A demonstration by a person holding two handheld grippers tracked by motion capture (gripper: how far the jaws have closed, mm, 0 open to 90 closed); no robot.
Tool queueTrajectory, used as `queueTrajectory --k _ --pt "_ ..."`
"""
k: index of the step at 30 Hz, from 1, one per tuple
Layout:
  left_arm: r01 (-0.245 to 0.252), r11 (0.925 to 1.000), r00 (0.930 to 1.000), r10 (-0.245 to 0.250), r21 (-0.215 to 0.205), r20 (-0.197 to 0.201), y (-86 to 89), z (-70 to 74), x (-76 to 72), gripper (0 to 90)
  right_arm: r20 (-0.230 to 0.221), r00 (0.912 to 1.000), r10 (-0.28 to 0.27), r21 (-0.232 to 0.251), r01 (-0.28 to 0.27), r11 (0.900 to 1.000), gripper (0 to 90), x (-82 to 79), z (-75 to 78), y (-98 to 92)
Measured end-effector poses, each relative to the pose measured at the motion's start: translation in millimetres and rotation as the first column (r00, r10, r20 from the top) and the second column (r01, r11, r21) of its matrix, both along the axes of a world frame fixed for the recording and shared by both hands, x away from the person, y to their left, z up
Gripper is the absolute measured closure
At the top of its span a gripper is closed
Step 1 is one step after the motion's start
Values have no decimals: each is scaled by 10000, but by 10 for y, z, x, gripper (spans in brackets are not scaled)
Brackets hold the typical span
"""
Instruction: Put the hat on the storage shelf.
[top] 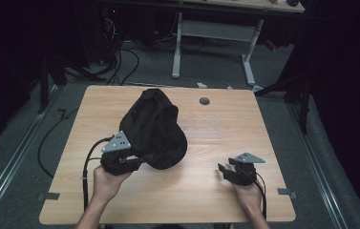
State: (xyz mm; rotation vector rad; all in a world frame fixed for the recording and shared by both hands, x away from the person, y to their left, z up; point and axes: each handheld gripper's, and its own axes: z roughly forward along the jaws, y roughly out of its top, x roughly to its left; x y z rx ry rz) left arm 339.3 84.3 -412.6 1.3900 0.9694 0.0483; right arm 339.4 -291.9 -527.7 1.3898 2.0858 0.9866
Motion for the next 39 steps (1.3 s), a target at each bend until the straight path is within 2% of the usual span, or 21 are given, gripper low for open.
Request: queueTrajectory --k 7,9,18,27,33,37,39 --pt "-432 9990 9990 433 -86 128 36 43 53 707 23 9984 -565 -279 566 9980 404 16 -17 3" --pt "-583 9981 9982 586 -176 162 59 59 72 707 -336 9961 -810 -540 791 9954 376 38 -29 8" --pt "-1204 9922 9918 1216 -319 381 168 155 137 707 -338 9950 -943 -599 921 9939 361 33 -30 13" --pt "-1705 9853 9828 1692 113 743 212 278 287 707 -339 9953 -907 -606 885 9942 355 31 -31 15" --pt "-2155 9763 9733 2130 215 856 204 326 408 707 -335 9952 -924 -619 902 9940 355 28 -31 18" --pt "-2469 9680 9654 2418 438 977 207 345 508 707 -334 9953 -908 -610 886 9942 353 28 -31 19" --pt "-2524 9665 9640 2469 477 984 208 350 528 707 -330 9954 -898 -615 877 9942 353 28 -31 19"
